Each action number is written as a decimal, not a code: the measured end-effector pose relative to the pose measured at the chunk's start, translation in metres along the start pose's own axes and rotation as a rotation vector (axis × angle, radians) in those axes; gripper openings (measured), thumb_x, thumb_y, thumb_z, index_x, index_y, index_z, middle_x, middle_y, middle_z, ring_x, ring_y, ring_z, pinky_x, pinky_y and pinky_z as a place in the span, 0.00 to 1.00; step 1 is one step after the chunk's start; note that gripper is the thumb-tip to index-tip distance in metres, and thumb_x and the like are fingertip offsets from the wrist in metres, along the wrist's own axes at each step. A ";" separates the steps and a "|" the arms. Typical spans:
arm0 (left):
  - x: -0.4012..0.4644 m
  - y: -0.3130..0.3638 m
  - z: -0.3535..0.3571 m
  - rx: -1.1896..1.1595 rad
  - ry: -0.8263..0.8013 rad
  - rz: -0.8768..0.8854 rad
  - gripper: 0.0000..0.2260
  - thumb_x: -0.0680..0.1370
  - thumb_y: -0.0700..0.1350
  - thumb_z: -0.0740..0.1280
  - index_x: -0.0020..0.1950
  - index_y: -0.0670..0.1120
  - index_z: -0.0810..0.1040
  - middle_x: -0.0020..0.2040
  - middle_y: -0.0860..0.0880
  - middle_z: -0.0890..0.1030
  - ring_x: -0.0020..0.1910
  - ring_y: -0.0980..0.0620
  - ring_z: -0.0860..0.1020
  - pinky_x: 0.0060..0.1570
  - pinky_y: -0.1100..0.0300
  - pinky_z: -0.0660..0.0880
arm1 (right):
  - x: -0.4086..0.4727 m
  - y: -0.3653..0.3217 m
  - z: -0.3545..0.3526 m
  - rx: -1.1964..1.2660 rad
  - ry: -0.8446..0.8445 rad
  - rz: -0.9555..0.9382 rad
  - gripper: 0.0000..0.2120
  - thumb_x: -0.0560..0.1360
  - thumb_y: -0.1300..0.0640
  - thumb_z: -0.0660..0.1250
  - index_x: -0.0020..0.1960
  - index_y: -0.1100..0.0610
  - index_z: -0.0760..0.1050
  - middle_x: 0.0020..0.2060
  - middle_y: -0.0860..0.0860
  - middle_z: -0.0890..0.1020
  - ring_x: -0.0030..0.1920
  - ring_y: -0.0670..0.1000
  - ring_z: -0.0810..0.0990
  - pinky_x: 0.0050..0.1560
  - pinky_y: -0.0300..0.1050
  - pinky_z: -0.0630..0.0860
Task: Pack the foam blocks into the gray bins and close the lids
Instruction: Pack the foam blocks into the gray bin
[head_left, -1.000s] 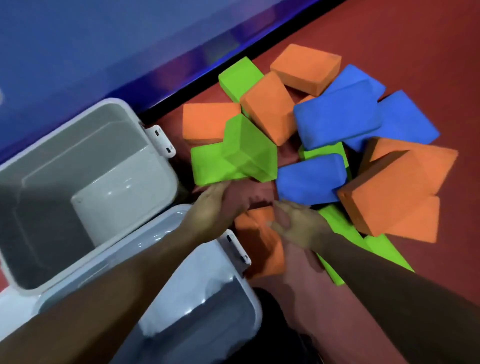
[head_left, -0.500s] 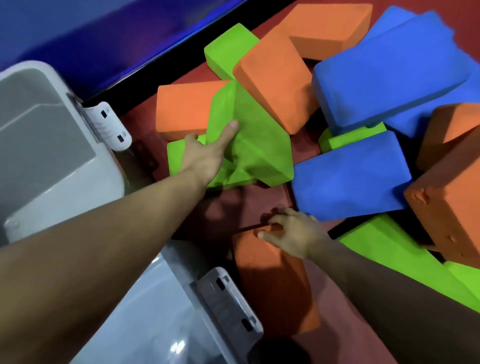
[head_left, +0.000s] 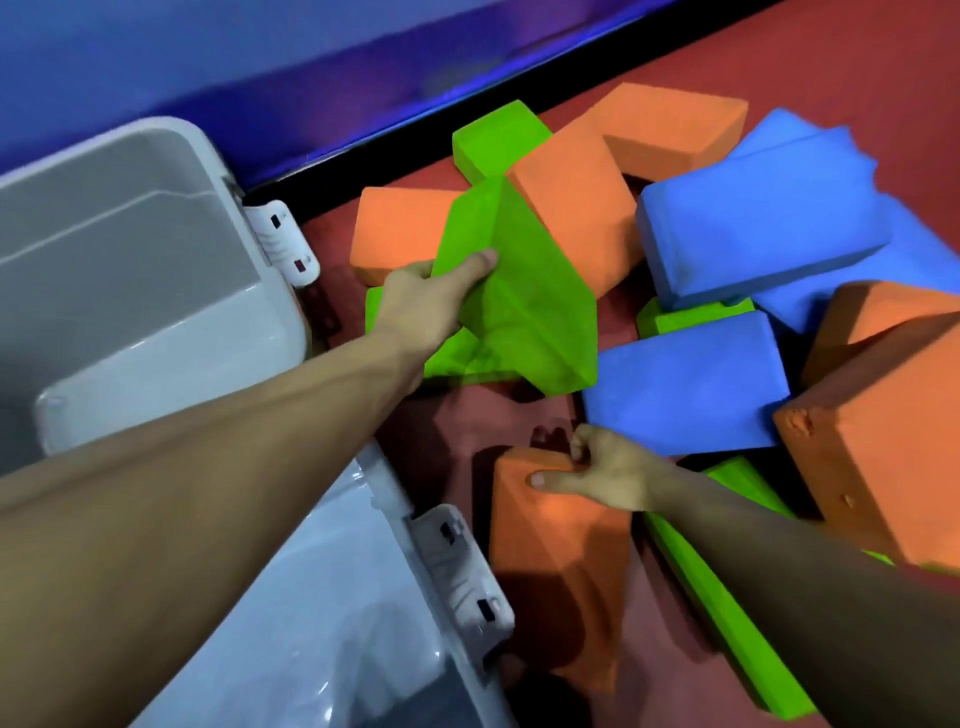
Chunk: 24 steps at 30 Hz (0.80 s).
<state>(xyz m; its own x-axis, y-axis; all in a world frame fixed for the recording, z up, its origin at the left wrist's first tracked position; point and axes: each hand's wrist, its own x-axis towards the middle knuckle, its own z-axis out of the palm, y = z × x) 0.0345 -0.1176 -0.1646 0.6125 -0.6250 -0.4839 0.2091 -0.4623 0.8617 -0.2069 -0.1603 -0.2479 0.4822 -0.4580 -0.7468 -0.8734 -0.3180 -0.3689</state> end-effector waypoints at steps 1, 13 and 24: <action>-0.009 0.008 -0.006 -0.009 -0.001 0.005 0.17 0.70 0.58 0.78 0.49 0.46 0.86 0.46 0.51 0.88 0.45 0.53 0.85 0.51 0.50 0.82 | -0.010 -0.003 -0.008 0.009 0.021 0.002 0.30 0.66 0.29 0.73 0.51 0.52 0.71 0.46 0.48 0.78 0.48 0.53 0.78 0.48 0.47 0.74; -0.254 0.153 -0.144 -0.158 0.088 0.296 0.17 0.72 0.57 0.75 0.52 0.46 0.84 0.42 0.51 0.85 0.35 0.54 0.79 0.56 0.51 0.79 | -0.234 -0.110 -0.126 -0.275 0.388 -0.093 0.50 0.65 0.22 0.66 0.73 0.59 0.71 0.67 0.66 0.71 0.68 0.62 0.73 0.69 0.52 0.71; -0.466 0.081 -0.308 -0.019 0.431 0.324 0.25 0.68 0.59 0.78 0.58 0.45 0.83 0.46 0.52 0.85 0.44 0.54 0.83 0.53 0.53 0.81 | -0.374 -0.209 -0.033 0.116 0.601 -0.336 0.53 0.60 0.23 0.72 0.70 0.59 0.70 0.65 0.56 0.79 0.64 0.59 0.78 0.64 0.52 0.74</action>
<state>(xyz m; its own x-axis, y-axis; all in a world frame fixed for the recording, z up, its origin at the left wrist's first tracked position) 0.0009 0.3296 0.1778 0.9045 -0.4170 -0.0895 -0.0314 -0.2744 0.9611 -0.2028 0.0504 0.1270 0.6526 -0.7409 -0.1589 -0.6561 -0.4475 -0.6077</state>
